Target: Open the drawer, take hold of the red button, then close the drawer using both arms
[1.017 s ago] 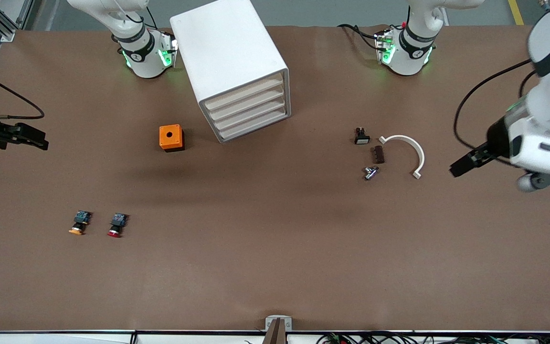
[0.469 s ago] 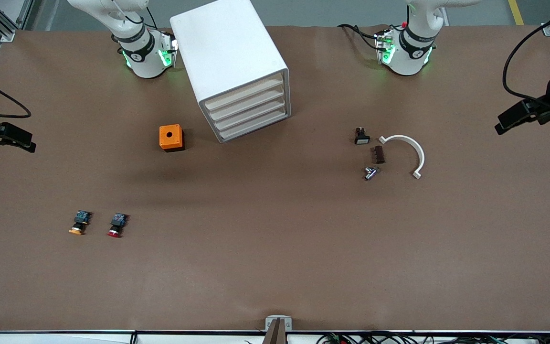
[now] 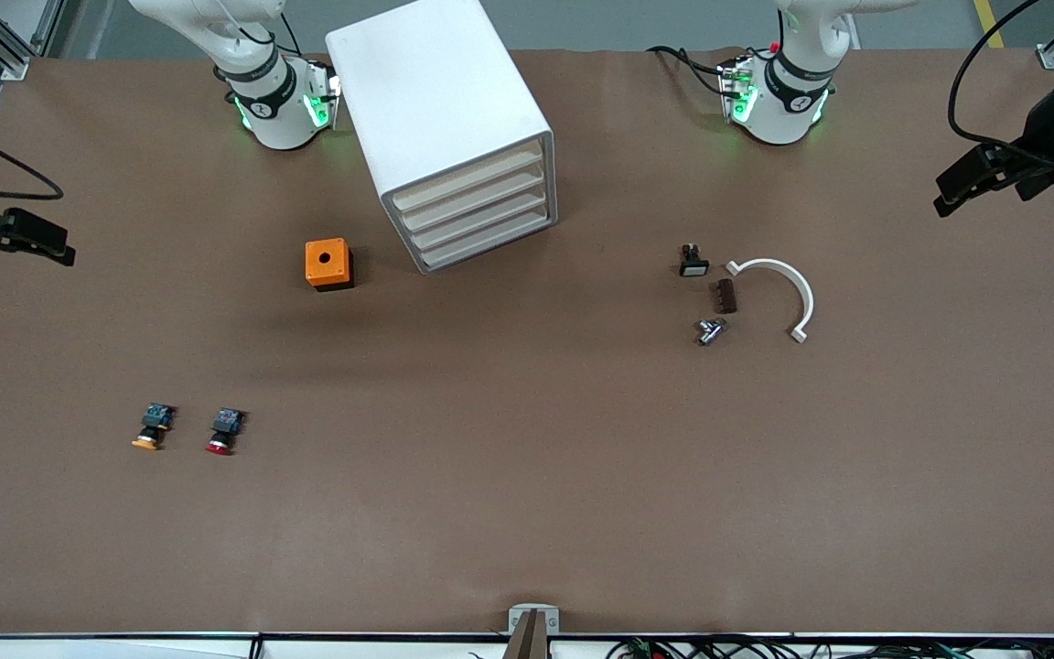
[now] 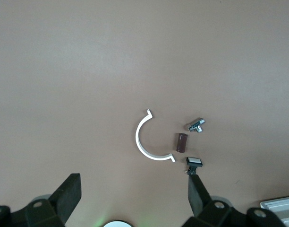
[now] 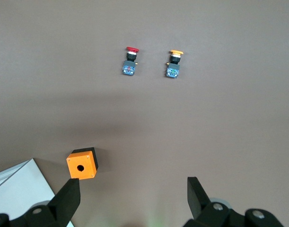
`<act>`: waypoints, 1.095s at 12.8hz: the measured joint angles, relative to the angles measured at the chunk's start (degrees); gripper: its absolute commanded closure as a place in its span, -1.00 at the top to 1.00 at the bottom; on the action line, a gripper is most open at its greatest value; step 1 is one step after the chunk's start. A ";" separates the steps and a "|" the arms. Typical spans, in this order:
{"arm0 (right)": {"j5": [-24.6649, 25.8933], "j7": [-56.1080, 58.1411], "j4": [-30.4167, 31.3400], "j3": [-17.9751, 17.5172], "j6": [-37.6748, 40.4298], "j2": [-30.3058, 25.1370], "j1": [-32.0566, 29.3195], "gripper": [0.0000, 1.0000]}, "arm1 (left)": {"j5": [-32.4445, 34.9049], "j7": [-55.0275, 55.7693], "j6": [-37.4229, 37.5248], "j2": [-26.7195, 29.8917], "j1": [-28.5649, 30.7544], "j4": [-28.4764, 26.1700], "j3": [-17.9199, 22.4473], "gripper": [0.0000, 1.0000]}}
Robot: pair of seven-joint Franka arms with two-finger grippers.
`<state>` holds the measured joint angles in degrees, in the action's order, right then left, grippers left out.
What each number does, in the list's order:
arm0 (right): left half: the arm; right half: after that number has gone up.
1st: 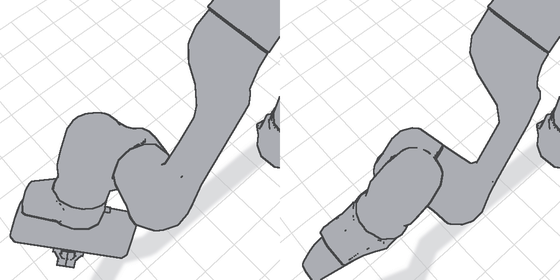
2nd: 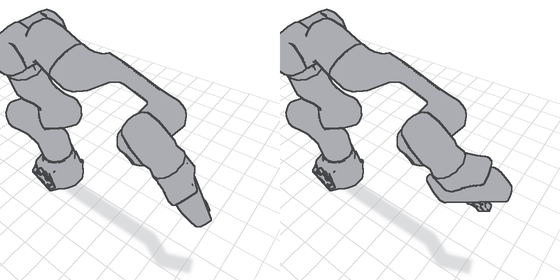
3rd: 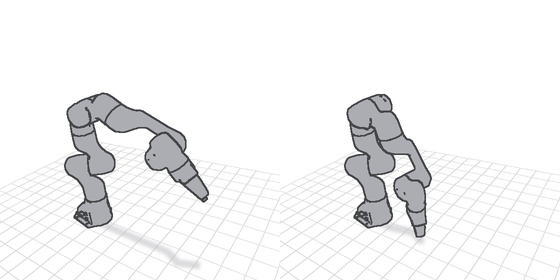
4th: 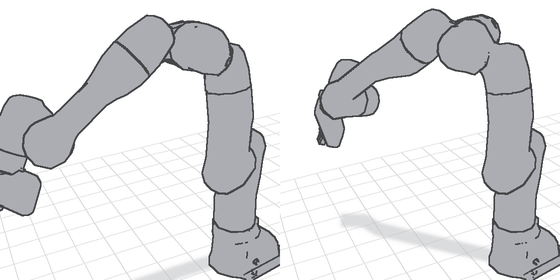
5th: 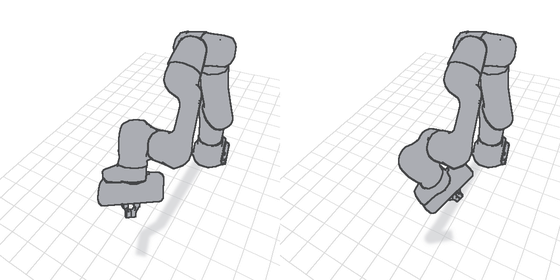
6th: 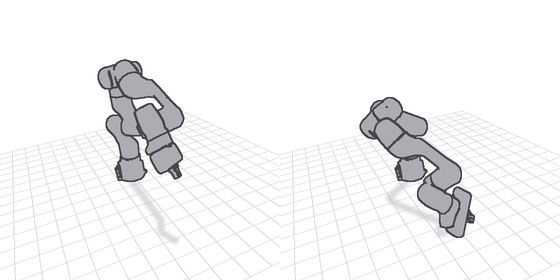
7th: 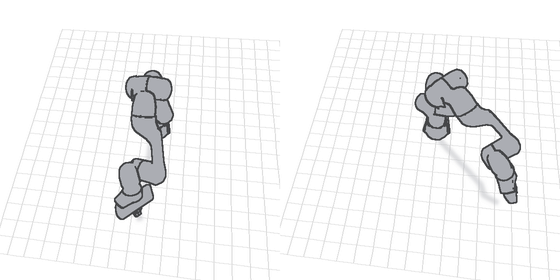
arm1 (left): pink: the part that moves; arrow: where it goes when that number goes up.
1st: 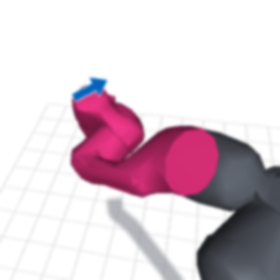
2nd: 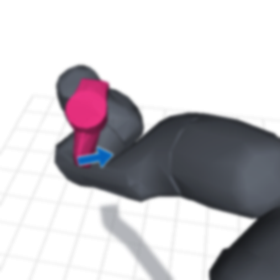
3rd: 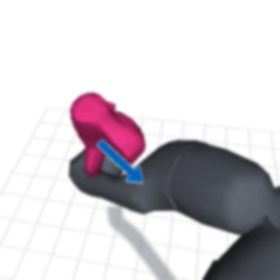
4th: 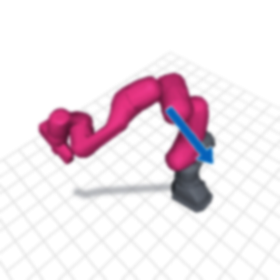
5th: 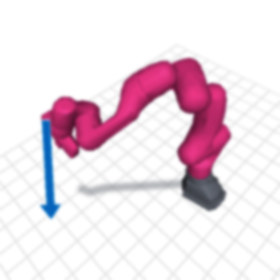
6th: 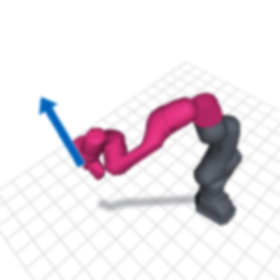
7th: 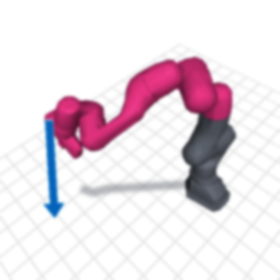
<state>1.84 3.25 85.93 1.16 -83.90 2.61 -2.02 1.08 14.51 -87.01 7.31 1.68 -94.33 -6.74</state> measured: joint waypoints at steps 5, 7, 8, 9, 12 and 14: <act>-3.07 0.04 4.15 0.63 -0.49 -5.17 -0.83 1.00 | 0.05 -1.26 -0.38 1.39 0.00 -1.20 -0.37 1.00; -3.76 0.70 6.88 1.01 -2.82 -6.17 -1.71 1.00 | 0.05 -1.48 -0.42 1.39 0.00 -1.39 -0.49 1.00; -3.88 0.79 8.12 0.96 -3.75 -6.80 -1.72 1.00 | 0.05 -1.53 -0.42 1.39 0.00 -1.49 -0.68 1.00; -3.94 0.80 8.92 0.76 -4.30 -7.32 -1.70 1.00 | 0.05 -1.54 -0.42 1.39 -0.01 -1.59 -0.94 1.00; -3.97 0.84 10.07 0.32 -5.60 -8.30 -1.50 1.00 | 0.05 -1.54 -0.43 1.38 -0.01 -1.85 -1.27 1.00; -3.97 1.25 10.54 0.18 -6.57 -8.52 -1.37 1.00 | 0.05 -1.54 -0.51 1.38 0.00 -1.84 -1.29 1.00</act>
<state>-2.13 4.50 96.47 1.34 -90.47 -5.91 -3.39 1.13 12.98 -87.52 8.69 1.67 -96.18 -8.02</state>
